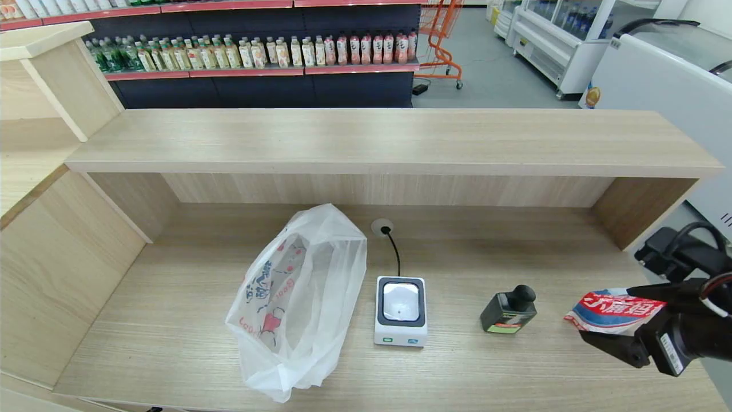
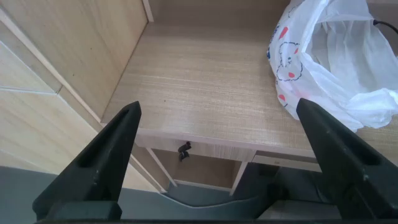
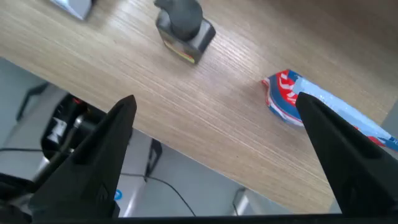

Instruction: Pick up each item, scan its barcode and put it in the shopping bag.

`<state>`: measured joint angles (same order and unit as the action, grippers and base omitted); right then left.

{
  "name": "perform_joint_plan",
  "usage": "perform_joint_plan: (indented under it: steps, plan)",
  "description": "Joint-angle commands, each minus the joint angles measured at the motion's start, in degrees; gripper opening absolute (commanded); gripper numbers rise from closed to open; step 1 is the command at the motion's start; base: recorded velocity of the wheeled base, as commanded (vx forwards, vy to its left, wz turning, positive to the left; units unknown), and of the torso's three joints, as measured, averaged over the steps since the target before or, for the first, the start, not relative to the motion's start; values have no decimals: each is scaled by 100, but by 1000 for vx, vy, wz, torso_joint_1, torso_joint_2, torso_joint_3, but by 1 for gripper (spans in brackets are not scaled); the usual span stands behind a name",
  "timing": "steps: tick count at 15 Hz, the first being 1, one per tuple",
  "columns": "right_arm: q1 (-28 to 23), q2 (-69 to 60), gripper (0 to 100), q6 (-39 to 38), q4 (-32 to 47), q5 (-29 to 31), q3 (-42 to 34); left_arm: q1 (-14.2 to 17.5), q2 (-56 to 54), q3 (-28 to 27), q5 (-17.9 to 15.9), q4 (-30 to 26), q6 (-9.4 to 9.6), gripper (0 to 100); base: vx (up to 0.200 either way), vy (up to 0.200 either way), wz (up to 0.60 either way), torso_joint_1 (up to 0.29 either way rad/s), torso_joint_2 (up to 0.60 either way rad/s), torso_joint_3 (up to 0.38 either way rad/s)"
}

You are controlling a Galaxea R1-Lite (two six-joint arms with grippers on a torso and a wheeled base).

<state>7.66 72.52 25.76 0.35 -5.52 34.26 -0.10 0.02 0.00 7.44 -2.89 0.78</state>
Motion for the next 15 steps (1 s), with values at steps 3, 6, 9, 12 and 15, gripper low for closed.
perform_joint_plan:
  steps: [3, 6, 9, 12, 15]
  plan:
    - [-18, 614, 100, 140, 0, 25, -244, 10, -2, 0, 3, -1, 1, 100, 0, 0, 0, 0, 0, 0]
    - [-18, 930, 100, 149, -97, 25, -226, 10, -2, 0, 3, -1, 1, 100, 0, 0, 0, 0, 0, 0]
    - [-18, 1273, 100, 158, -563, 25, -297, 1, -2, 0, 3, -1, 1, 100, 0, 0, 0, 0, 0, 0]
    - [-18, 1511, 100, 377, -747, 25, -305, 1, -2, 0, 3, -1, 1, 100, 0, 0, 0, 0, 0, 0]
    - [17, 1976, 100, 492, -1336, 25, -288, 1, -2, 0, 3, -1, 1, 100, 0, 0, 0, 0, 0, 0]
